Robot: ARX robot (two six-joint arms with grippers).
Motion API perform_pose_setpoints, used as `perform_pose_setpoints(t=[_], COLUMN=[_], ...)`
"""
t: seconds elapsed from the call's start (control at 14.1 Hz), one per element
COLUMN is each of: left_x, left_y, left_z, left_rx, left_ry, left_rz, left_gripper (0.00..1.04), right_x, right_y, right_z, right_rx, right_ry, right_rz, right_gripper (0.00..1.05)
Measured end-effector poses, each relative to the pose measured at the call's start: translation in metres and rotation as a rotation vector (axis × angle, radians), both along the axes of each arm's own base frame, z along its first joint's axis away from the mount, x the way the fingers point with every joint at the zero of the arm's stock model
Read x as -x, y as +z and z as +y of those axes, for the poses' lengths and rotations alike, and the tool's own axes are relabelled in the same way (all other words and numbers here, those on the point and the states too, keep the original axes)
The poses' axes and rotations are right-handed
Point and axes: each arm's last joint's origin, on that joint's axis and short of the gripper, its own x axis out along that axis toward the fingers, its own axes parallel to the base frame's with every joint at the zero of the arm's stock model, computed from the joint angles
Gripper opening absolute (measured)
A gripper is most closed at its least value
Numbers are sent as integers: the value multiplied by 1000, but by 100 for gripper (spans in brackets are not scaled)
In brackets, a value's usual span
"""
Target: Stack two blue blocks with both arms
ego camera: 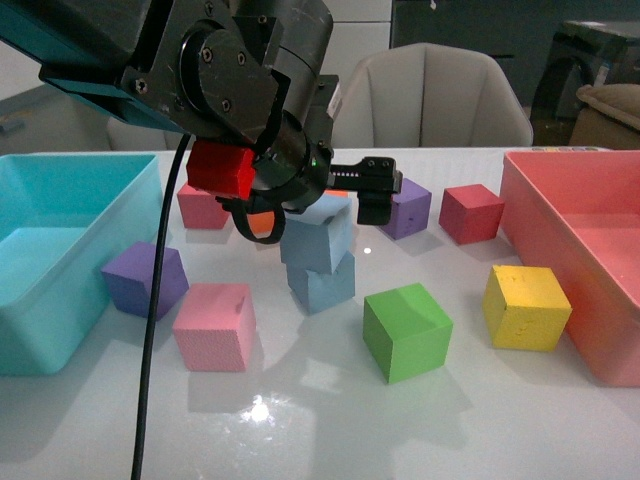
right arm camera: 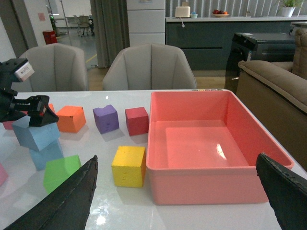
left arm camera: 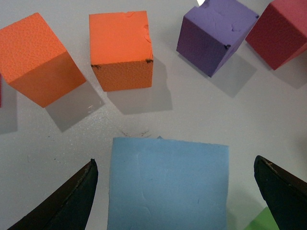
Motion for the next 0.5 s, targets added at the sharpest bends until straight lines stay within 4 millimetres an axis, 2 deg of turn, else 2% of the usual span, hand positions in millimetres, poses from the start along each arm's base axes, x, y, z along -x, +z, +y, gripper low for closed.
perform_pose_setpoints(t=[0.14, 0.28, 0.36, 0.43, 0.5], left_x=[1, 6, 19, 30, 51], left_y=[18, 55, 80, 94, 110], left_z=[0, 0, 1, 1, 3], left_rx=[35, 108, 154, 179, 212], left_ry=[7, 16, 3, -12, -42], left_rz=[-48, -162, -252, -307, -375], left_gripper=[98, 98, 98, 98, 98], right_x=[0, 0, 0, 0, 0], right_y=[0, 0, 0, 0, 0], right_z=[0, 0, 0, 0, 0], right_rx=[0, 0, 0, 0, 0], right_ry=[0, 0, 0, 0, 0], right_rz=[0, 0, 0, 0, 0], right_gripper=[98, 98, 98, 98, 98])
